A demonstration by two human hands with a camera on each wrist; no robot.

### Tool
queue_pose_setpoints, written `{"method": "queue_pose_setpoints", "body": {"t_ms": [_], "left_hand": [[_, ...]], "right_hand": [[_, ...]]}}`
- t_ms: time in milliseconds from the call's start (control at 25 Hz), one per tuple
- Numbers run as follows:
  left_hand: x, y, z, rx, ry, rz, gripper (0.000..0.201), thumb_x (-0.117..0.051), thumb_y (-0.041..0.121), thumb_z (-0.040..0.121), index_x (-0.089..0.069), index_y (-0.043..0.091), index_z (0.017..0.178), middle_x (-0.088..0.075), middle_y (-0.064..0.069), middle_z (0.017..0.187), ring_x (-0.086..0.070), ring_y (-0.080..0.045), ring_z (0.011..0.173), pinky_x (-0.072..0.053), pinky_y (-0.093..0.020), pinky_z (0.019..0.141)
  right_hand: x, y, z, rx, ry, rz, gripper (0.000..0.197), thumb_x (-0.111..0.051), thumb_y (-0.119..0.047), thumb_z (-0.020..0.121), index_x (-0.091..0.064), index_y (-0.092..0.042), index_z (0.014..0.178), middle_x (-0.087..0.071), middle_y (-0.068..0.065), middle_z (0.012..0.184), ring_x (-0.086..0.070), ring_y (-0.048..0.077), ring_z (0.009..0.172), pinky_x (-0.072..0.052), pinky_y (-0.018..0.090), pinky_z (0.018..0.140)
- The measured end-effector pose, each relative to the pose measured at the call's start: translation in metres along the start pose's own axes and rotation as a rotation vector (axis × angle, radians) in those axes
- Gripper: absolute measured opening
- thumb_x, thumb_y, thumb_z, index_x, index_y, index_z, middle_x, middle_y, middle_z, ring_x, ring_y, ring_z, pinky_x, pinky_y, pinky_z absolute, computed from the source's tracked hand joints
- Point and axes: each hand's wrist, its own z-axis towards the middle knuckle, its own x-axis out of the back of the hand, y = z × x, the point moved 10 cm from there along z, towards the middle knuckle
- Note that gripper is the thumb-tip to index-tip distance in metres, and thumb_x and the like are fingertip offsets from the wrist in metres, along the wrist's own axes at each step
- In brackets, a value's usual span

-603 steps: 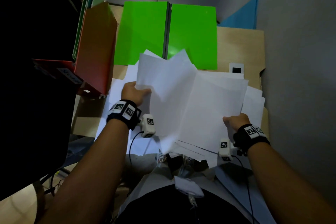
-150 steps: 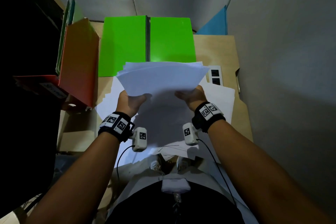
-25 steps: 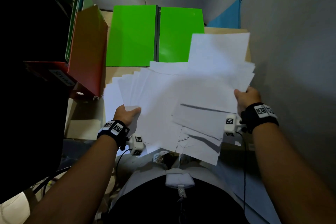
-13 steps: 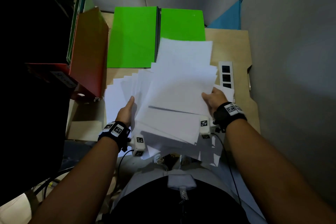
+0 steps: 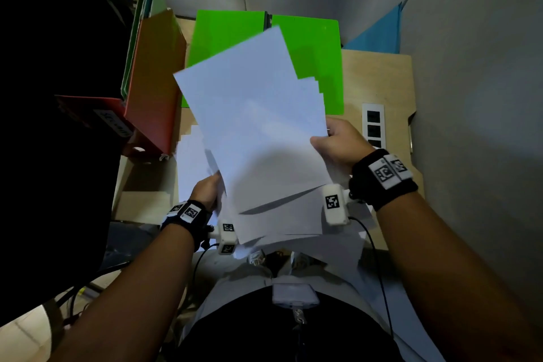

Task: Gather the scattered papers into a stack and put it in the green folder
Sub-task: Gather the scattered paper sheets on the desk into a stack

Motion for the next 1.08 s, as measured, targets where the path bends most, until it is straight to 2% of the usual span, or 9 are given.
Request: {"method": "queue_pose_setpoints", "body": {"t_ms": [120,200,240,280,360,480,640,800,1080], "left_hand": [[0.006,-0.002,-0.009,0.007,0.040,0.035,0.028,-0.038,0.020,0.100,-0.055,0.007,0.081,-0.063,-0.009,0.094,-0.050,-0.020,0.075,-0.042,-0.032,0.067],[0.007,-0.002,-0.008,-0.010,0.059,0.083,0.039,-0.033,0.015,0.102,-0.055,-0.014,0.117,-0.046,-0.034,0.141,-0.044,-0.021,0.086,-0.042,-0.039,0.079],[0.003,0.005,-0.013,-0.029,0.059,0.093,0.039,-0.035,0.008,0.102,-0.050,-0.019,0.126,-0.032,-0.040,0.146,-0.057,-0.037,0.103,-0.044,-0.045,0.087],[0.000,0.014,-0.017,-0.067,0.060,0.099,0.034,-0.042,0.002,0.099,-0.051,-0.022,0.120,-0.047,-0.040,0.136,-0.054,-0.049,0.116,-0.047,-0.046,0.089],[-0.009,0.024,-0.023,-0.122,0.027,0.160,0.015,-0.061,0.006,0.088,-0.068,-0.005,0.096,-0.068,-0.027,0.108,-0.065,-0.037,0.089,-0.054,-0.044,0.080],[-0.009,0.016,-0.015,-0.095,0.005,0.065,0.013,-0.067,0.021,0.078,-0.063,0.009,0.079,-0.066,-0.012,0.079,-0.062,-0.032,0.075,-0.050,-0.037,0.070],[-0.012,0.014,-0.014,-0.030,-0.008,-0.022,0.059,-0.067,0.059,0.079,-0.061,0.013,0.115,-0.065,-0.006,0.105,-0.064,-0.026,0.094,-0.052,-0.037,0.089],[-0.015,0.020,-0.025,-0.134,0.067,0.087,0.015,-0.071,0.016,0.086,-0.060,0.007,0.091,-0.061,-0.009,0.080,-0.058,-0.023,0.069,-0.047,-0.023,0.052],[-0.029,0.010,-0.021,-0.102,-0.028,0.108,0.012,-0.062,-0.002,0.075,-0.058,0.005,0.084,-0.060,-0.014,0.072,-0.056,-0.029,0.066,-0.047,-0.031,0.055]], "right_hand": [[0.005,-0.019,-0.004,0.038,-0.105,-0.017,0.035,-0.047,0.017,0.088,-0.065,-0.004,0.108,-0.072,0.010,0.099,-0.070,0.023,0.085,-0.058,0.036,0.077],[0.016,-0.008,0.004,0.000,-0.099,0.013,0.032,-0.047,0.014,0.090,-0.064,-0.005,0.110,-0.070,0.011,0.101,-0.070,0.022,0.083,-0.058,0.034,0.076],[0.024,0.003,0.012,-0.015,-0.047,-0.011,0.030,-0.048,0.014,0.089,-0.064,-0.002,0.109,-0.071,0.011,0.096,-0.070,0.020,0.077,-0.058,0.032,0.072],[0.034,0.020,0.020,-0.039,0.037,-0.053,0.028,-0.049,0.015,0.088,-0.064,0.000,0.108,-0.070,0.011,0.092,-0.069,0.018,0.071,-0.058,0.031,0.069],[0.053,0.063,0.034,-0.084,0.191,-0.136,0.029,-0.053,0.014,0.082,-0.066,-0.001,0.104,-0.070,0.012,0.089,-0.070,0.018,0.070,-0.058,0.037,0.072],[0.062,0.132,0.051,-0.192,0.242,-0.309,0.035,-0.056,-0.002,0.077,-0.068,-0.016,0.106,-0.071,0.009,0.099,-0.069,0.032,0.090,-0.056,0.050,0.087],[0.038,0.135,0.039,-0.225,0.234,-0.472,0.040,-0.055,-0.005,0.088,-0.059,-0.013,0.126,-0.061,0.005,0.103,-0.058,0.027,0.093,-0.049,0.031,0.082],[0.029,0.139,0.038,-0.218,0.295,-0.264,0.033,-0.058,-0.015,0.089,-0.061,-0.013,0.122,-0.067,0.007,0.117,-0.064,0.025,0.100,-0.050,0.028,0.084],[0.029,0.159,0.020,-0.293,0.304,-0.414,0.049,-0.056,-0.025,0.093,-0.046,-0.007,0.137,-0.055,0.008,0.133,-0.053,0.029,0.124,-0.043,0.032,0.100]]}}
